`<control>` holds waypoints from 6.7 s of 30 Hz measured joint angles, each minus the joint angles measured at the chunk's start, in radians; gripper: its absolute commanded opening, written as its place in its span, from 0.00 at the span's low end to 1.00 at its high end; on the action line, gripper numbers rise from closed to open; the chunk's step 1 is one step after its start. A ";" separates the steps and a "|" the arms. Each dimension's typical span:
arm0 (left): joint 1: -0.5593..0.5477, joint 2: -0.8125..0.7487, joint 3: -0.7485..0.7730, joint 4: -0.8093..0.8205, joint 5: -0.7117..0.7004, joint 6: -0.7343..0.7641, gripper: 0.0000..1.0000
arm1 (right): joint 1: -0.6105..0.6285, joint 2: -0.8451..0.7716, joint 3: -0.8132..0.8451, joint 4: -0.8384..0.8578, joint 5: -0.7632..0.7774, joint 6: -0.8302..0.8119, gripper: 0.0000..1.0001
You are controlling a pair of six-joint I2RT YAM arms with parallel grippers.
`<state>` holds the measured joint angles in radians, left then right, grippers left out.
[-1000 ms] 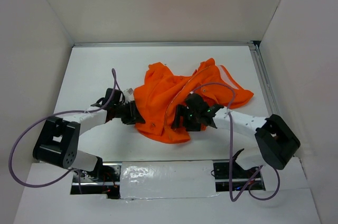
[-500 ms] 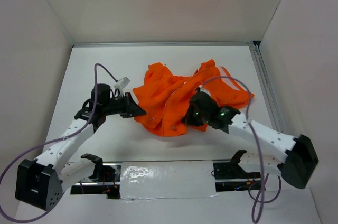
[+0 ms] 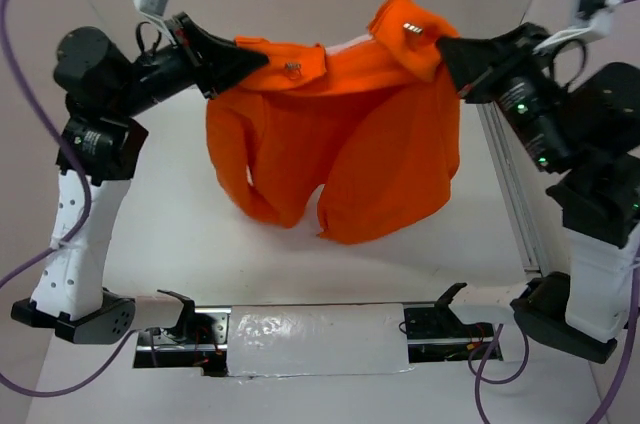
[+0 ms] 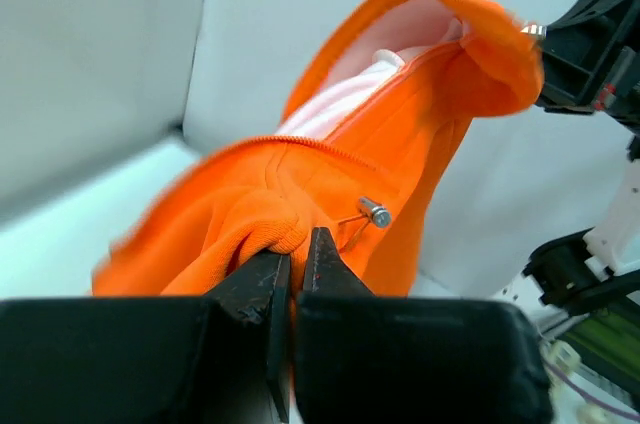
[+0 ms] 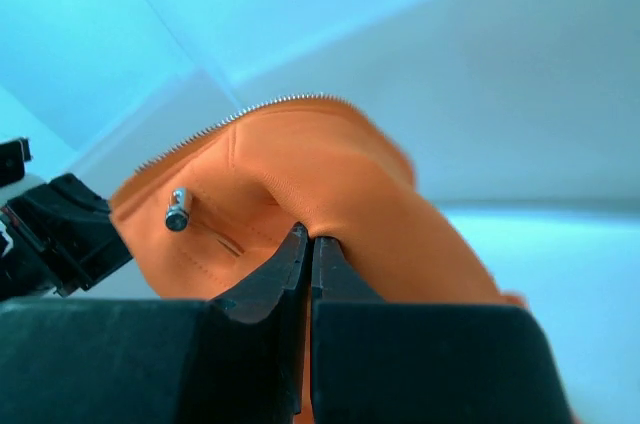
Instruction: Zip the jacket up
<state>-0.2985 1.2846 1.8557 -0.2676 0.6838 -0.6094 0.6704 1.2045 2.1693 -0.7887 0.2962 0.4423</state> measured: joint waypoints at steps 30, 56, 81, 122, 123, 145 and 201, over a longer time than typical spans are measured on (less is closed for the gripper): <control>0.138 0.736 0.490 0.004 0.024 0.088 0.00 | -0.549 0.720 0.291 0.141 -0.592 -0.138 0.00; -0.093 -0.476 -1.307 -0.045 -0.198 -0.083 0.99 | -0.094 -0.225 -1.463 0.249 -0.395 0.047 0.52; -0.080 0.399 -0.663 0.014 -0.322 -0.070 0.99 | -0.229 0.615 -0.867 0.301 -0.408 0.042 1.00; -0.165 0.768 -0.165 -0.077 -0.440 0.090 0.99 | -0.368 0.453 -0.926 0.121 -0.292 0.203 0.95; -0.161 0.813 -0.131 -0.087 -0.441 0.109 0.99 | -0.367 0.502 -0.871 0.122 -0.284 0.195 0.95; -0.103 1.005 -0.052 -0.056 -0.360 0.189 0.94 | -0.310 0.940 -0.508 0.074 -0.180 0.099 0.54; -0.048 0.839 0.071 -0.134 0.106 0.244 0.99 | -0.506 0.450 -0.897 0.549 -1.014 -0.290 0.06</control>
<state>-0.3466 2.1239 1.9266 -0.4011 0.7902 -0.3656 0.1646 1.6547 1.2724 -0.2398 -0.7181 0.1520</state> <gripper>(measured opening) 0.993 0.122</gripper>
